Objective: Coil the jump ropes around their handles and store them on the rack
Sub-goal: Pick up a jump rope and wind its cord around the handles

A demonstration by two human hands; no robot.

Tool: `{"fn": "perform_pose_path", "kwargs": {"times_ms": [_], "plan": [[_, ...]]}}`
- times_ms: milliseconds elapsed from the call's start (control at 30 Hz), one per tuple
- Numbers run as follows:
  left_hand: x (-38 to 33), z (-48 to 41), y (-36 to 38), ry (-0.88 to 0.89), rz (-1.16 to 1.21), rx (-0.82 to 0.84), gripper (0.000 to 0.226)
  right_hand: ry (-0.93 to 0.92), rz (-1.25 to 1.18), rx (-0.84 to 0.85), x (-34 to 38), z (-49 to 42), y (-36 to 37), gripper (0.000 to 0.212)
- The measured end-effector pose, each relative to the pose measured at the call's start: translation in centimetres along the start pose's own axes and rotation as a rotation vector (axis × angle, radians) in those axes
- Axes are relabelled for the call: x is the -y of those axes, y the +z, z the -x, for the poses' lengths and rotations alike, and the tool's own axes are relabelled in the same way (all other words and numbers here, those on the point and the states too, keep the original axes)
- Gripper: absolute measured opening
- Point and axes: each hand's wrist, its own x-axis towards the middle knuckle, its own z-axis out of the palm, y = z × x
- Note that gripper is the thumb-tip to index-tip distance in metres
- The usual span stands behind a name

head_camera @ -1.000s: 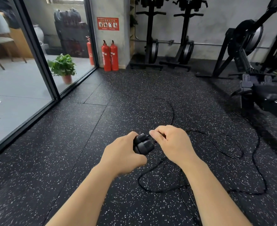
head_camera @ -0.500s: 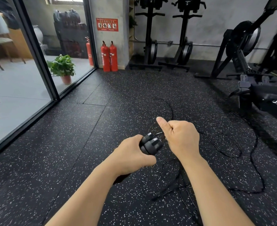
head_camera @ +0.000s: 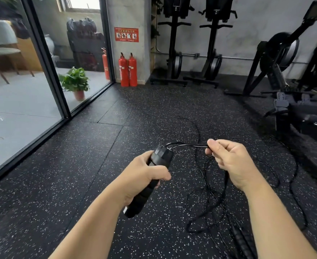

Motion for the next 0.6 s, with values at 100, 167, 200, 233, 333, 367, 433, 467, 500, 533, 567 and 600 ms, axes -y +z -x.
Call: {"fn": "perform_pose_path", "kwargs": {"times_ms": [100, 167, 200, 233, 333, 367, 433, 467, 500, 533, 567, 600], "plan": [[-0.1, 0.2, 1.2, 0.060, 0.007, 0.046, 0.046, 0.057, 0.079, -0.059, -0.6, -0.2, 1.7, 0.042], [-0.2, 0.3, 1.7, 0.109, 0.027, 0.051, 0.045, 0.083, 0.173, -0.036, -1.0, -0.3, 3.1, 0.044], [-0.2, 0.3, 1.8, 0.132, 0.024, 0.045, 0.039, 0.102, 0.197, -0.004, -1.1, -0.3, 3.7, 0.045], [-0.3, 0.3, 1.9, 0.145, 0.020, 0.042, 0.034, 0.127, 0.208, 0.048, -1.1, -0.3, 4.1, 0.046], [-0.3, 0.2, 2.0, 0.147, 0.022, 0.060, 0.030, 0.230, 0.207, 0.258, -0.9, 0.0, 5.2, 0.046], [-0.2, 0.2, 2.0, 0.140, 0.020, 0.070, 0.034, 0.254, 0.205, 0.315, -0.8, 0.2, 5.6, 0.045], [-0.2, 0.0, 2.1, 0.122, 0.017, 0.087, 0.054, 0.272, 0.207, 0.380, -0.6, 0.6, 6.3, 0.043], [-0.1, 0.0, 2.1, 0.113, 0.015, 0.089, 0.061, 0.276, 0.208, 0.396, -0.5, 0.7, 6.5, 0.041], [-0.1, -0.1, 2.1, 0.106, 0.011, 0.086, 0.064, 0.283, 0.208, 0.405, -0.4, 0.8, 6.6, 0.040], [-0.1, -0.1, 2.0, 0.100, 0.005, 0.080, 0.064, 0.290, 0.213, 0.407, -0.3, 0.8, 6.6, 0.040], [-0.2, -0.1, 2.0, 0.089, -0.002, 0.070, 0.064, 0.293, 0.218, 0.407, -0.3, 0.7, 6.5, 0.042], [-0.3, -0.1, 1.9, 0.076, -0.010, 0.053, 0.062, 0.292, 0.219, 0.406, -0.3, 0.7, 6.4, 0.043]]}}
